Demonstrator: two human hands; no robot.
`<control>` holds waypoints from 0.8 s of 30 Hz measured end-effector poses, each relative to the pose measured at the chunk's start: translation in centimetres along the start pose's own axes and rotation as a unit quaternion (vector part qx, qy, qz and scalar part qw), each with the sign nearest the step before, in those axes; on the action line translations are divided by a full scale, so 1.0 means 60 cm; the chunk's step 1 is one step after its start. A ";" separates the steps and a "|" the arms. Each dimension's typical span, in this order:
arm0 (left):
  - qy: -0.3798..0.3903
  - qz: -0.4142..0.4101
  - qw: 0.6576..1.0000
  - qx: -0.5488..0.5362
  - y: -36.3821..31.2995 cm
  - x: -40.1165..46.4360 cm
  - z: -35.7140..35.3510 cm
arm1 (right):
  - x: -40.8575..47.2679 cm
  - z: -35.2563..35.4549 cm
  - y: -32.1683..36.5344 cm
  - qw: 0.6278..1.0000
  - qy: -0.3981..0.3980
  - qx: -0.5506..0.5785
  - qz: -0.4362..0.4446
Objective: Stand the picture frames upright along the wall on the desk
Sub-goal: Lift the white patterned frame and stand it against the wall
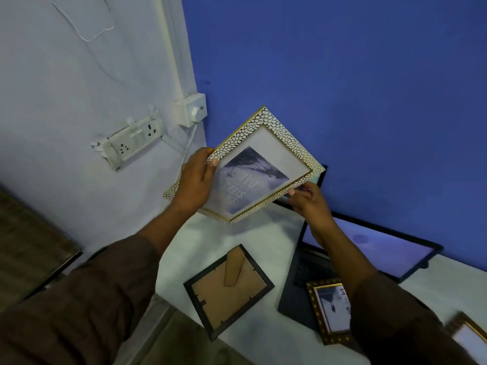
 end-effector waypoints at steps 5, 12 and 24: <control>0.023 -0.024 0.999 0.015 -0.023 0.024 0.006 | -0.043 0.049 0.061 0.987 -0.132 0.010 0.096; 0.111 -0.117 0.987 0.024 -0.094 0.094 -0.010 | -0.086 0.065 0.190 0.955 -0.099 -0.204 0.190; 0.029 -0.109 0.994 0.005 -0.151 0.094 -0.121 | -0.226 0.236 0.164 0.935 -0.300 -0.036 0.185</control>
Point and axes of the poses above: each hand's wrist, its own x-axis towards the middle knuckle, its own z-axis out of the back of the hand, y = z × x, the point moved 6 cm from there along x, towards the middle knuckle, and after that the axes turned 6 degrees about -z, right-handed, at the moved point
